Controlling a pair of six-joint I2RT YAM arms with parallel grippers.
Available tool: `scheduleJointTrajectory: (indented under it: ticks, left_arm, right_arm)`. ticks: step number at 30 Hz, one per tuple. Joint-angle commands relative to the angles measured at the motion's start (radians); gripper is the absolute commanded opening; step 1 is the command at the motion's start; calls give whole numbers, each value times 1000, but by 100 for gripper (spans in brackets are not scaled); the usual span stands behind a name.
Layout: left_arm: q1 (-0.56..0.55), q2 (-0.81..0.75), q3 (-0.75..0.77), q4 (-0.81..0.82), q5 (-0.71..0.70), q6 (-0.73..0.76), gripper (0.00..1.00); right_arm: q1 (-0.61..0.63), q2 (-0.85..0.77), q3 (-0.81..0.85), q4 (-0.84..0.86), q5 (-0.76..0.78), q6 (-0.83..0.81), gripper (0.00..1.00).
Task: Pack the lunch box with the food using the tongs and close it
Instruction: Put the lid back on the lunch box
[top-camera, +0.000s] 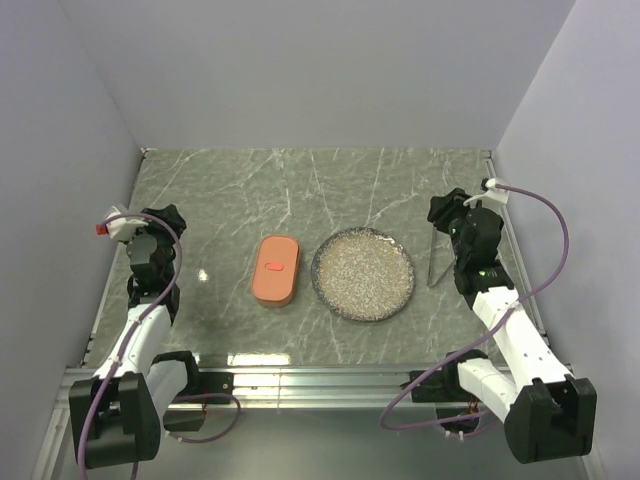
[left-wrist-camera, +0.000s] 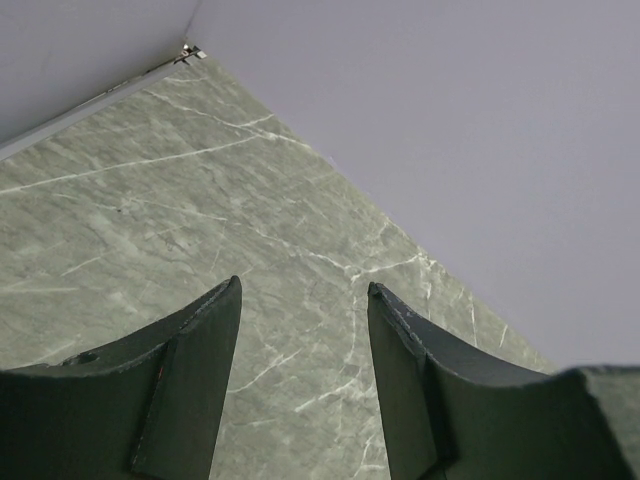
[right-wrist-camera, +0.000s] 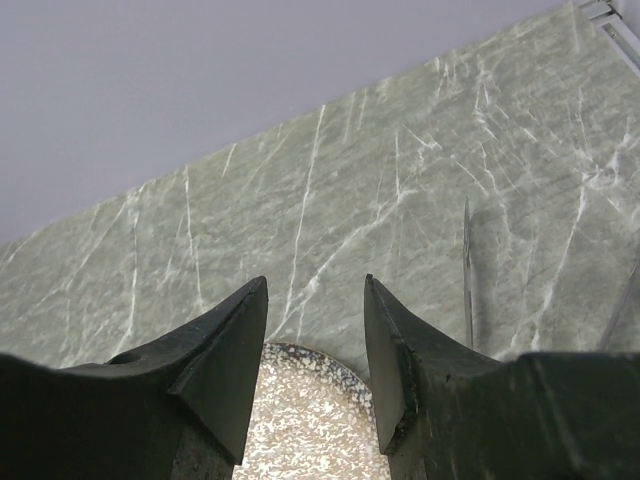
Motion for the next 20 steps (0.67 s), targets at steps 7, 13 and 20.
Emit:
scheduleJointTrajectory:
  ticks: [7,13,20]
  left_arm:
    - [-13,-9,5,38,-22,21,60]
    - [-14,-27,-1,32,-17,21,59]
    - [-16,-9,9,24,-23,16,60]
  right_arm:
    - [-2,-5,14,20,7,-10,51]
    - [-2,-26,4,24,5,-10,51]
    - [-2,-12,8,26,5,-11,51]
